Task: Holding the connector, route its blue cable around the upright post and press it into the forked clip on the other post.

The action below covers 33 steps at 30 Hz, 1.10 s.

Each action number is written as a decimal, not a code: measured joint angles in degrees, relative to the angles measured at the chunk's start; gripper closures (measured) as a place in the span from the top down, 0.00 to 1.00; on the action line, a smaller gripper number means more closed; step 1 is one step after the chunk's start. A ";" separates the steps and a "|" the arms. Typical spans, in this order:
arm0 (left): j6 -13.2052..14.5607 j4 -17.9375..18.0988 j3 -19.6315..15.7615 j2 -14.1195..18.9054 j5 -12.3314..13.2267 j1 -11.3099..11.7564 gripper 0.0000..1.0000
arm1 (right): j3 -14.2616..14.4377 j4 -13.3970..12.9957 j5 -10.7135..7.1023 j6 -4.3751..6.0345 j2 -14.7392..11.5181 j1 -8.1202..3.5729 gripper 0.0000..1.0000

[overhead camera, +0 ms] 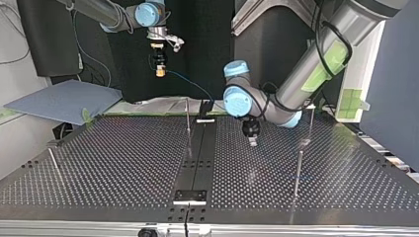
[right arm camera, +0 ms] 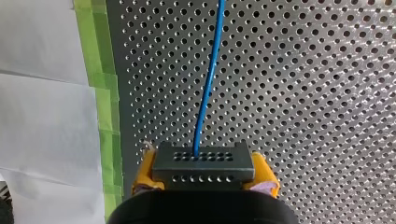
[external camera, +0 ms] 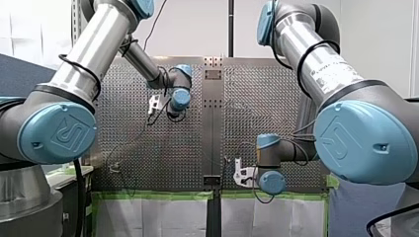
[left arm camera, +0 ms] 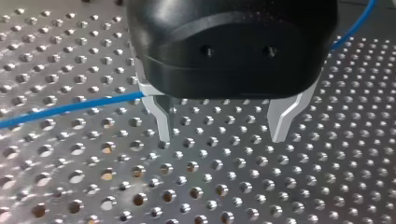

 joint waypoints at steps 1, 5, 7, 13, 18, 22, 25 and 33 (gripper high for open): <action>0.09 0.33 -0.36 0.00 0.02 -0.01 1.00 | 0.00 -0.01 0.00 0.00 0.00 0.00 0.00; 0.36 1.87 -1.91 -0.21 0.12 -0.03 1.00 | 0.01 -0.02 0.00 0.00 0.01 0.00 0.00; 0.65 2.13 -2.23 -0.69 0.08 -0.07 1.00 | 0.00 -0.02 0.00 0.00 0.01 0.00 0.00; 1.20 2.82 -2.49 -3.47 0.23 -0.79 1.00 | 0.01 0.16 0.00 -0.02 0.01 0.12 0.00; 1.11 3.77 -2.52 -5.94 0.33 -1.44 1.00 | 0.00 0.27 0.00 -0.07 0.00 0.16 0.00; 1.07 4.05 -2.54 -7.92 0.49 -1.91 1.00 | 0.00 0.27 0.00 -0.09 0.00 0.15 0.00; 1.09 4.29 -2.54 -9.06 0.72 -2.29 1.00 | -0.01 0.32 0.00 -0.09 0.00 0.16 0.00; 0.66 5.43 -2.63 -11.37 1.25 -3.94 1.00 | 0.02 0.37 0.00 -0.12 0.00 0.18 0.00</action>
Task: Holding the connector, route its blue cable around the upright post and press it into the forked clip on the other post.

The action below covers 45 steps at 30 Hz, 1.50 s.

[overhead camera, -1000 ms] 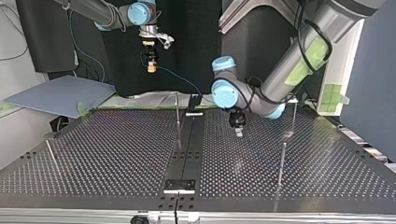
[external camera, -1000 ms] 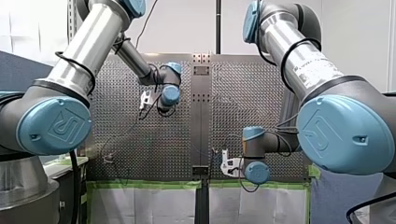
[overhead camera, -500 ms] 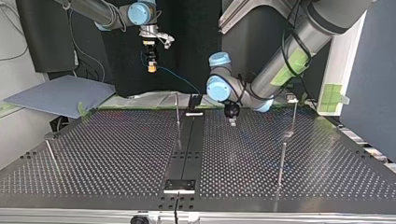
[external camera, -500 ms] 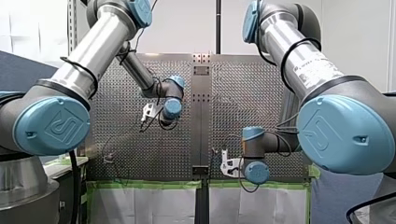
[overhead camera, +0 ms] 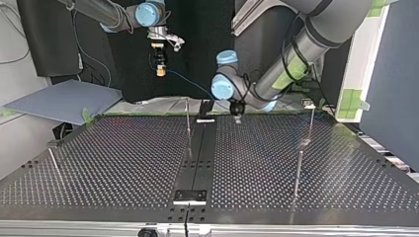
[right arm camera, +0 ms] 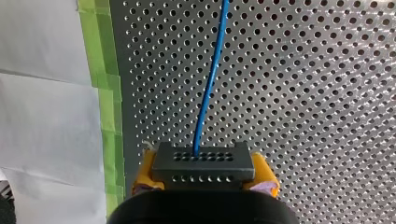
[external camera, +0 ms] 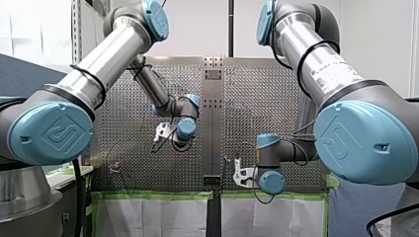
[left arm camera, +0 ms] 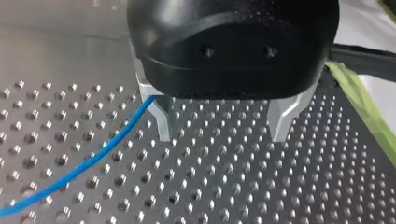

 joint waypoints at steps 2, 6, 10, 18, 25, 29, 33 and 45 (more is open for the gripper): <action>-0.10 0.18 -0.03 -0.16 0.09 -0.36 1.00 | -0.01 -0.10 0.00 0.03 0.00 0.00 0.00; -0.20 0.32 -0.05 -0.98 0.23 -0.97 1.00 | -0.01 -0.19 0.00 0.09 0.00 0.00 0.00; -0.37 0.53 -0.06 -2.50 0.55 -1.51 1.00 | -0.02 -0.21 0.00 0.06 0.00 0.00 0.00; -2.06 1.76 -0.06 -5.47 2.59 -2.75 1.00 | -0.19 -0.23 -0.12 0.12 0.00 0.00 0.00; -4.51 2.41 -0.06 -5.86 4.97 -3.64 1.00 | -0.60 0.18 -1.07 0.12 -0.01 -0.11 0.00; -5.82 2.67 -0.06 -5.90 6.12 -4.35 1.00 | -0.81 0.36 -1.93 0.13 -0.01 -0.23 0.00; -6.27 2.74 0.03 -6.54 6.31 -4.98 1.00 | -1.12 0.65 -2.79 0.13 0.00 -0.34 0.00; -9.08 4.10 0.77 -9.52 8.11 -6.74 1.00 | -1.45 0.73 -4.74 0.21 0.00 -0.49 0.00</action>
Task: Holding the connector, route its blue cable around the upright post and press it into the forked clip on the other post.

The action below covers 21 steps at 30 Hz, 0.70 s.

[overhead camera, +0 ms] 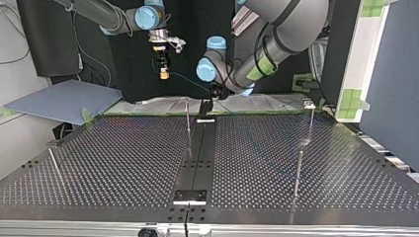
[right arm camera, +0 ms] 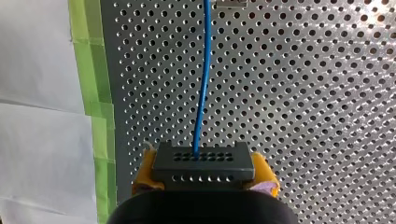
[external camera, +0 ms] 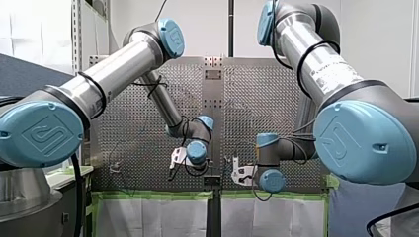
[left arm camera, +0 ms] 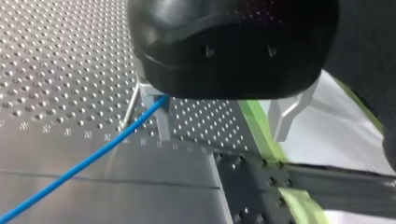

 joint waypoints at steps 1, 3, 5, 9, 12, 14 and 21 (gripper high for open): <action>-0.26 0.04 0.01 -0.01 0.14 -0.11 1.00 | 0.00 0.01 -0.04 -0.02 0.00 0.00 0.00; -0.83 0.19 0.02 -0.02 0.50 -0.30 1.00 | -0.01 0.01 -0.07 -0.05 0.00 -0.02 0.00; -1.56 0.50 0.01 -0.02 1.13 -0.48 1.00 | -0.01 -0.02 -0.09 -0.10 0.00 -0.02 0.00; -3.06 1.01 -0.02 -0.04 1.98 -0.86 1.00 | -0.05 -0.11 -0.15 -0.15 0.00 -0.07 0.00; -4.08 1.15 -0.03 -0.04 2.63 -1.09 1.00 | -0.09 -0.18 -0.18 -0.17 0.00 -0.12 0.00; -5.08 1.18 -0.04 -0.04 3.56 -1.22 1.00 | -0.25 -0.07 -0.26 -0.20 -0.01 -0.18 0.00; -7.89 1.43 -0.48 -0.04 4.58 -1.63 1.00 | -0.75 0.77 -0.80 -0.29 -0.01 -0.28 0.00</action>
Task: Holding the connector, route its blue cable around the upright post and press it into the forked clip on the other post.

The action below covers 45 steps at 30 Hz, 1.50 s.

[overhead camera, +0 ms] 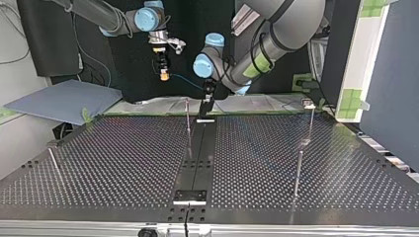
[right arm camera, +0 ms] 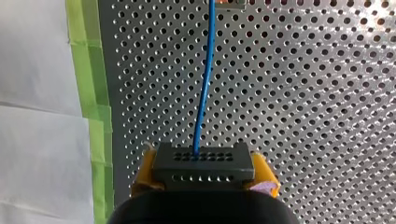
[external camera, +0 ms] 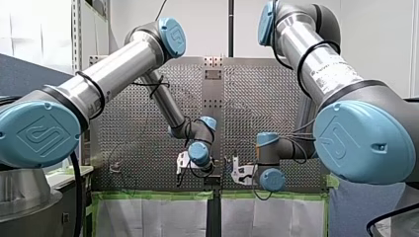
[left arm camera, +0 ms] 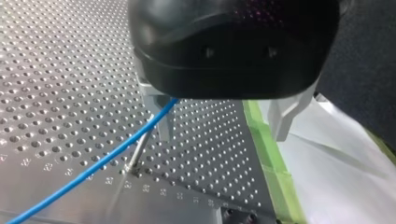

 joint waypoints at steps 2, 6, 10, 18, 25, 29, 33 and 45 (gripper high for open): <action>-0.24 0.17 -0.25 0.00 -0.13 -0.11 1.00 | -0.10 0.08 -0.21 0.01 0.00 -0.01 0.00; -0.37 1.09 -1.04 0.00 -0.42 -0.33 1.00 | -0.22 0.24 -0.71 0.02 0.00 -0.03 0.00; -0.39 1.78 -1.58 0.00 -0.71 -0.61 1.00 | -0.29 0.30 -1.67 0.03 0.01 -0.03 0.00; -0.39 2.67 -1.72 0.00 -1.34 -0.80 1.00 | -0.37 0.31 -2.35 0.03 0.01 -0.03 0.00; 0.16 2.75 -1.74 0.00 -3.50 -0.80 1.00 | -0.38 0.31 -2.38 -0.02 0.01 -0.02 0.00; 1.54 2.90 -1.74 0.02 -5.43 -0.79 1.00 | -0.38 0.31 -2.51 -0.05 0.01 -0.02 0.00; 2.31 3.25 -1.74 0.00 -6.11 -0.78 1.00 | -0.39 0.31 -2.67 -0.05 0.00 -0.02 0.00; 3.04 3.44 -1.75 0.01 -6.10 -0.78 1.00 | -0.39 0.31 -2.73 -0.12 0.01 -0.02 0.00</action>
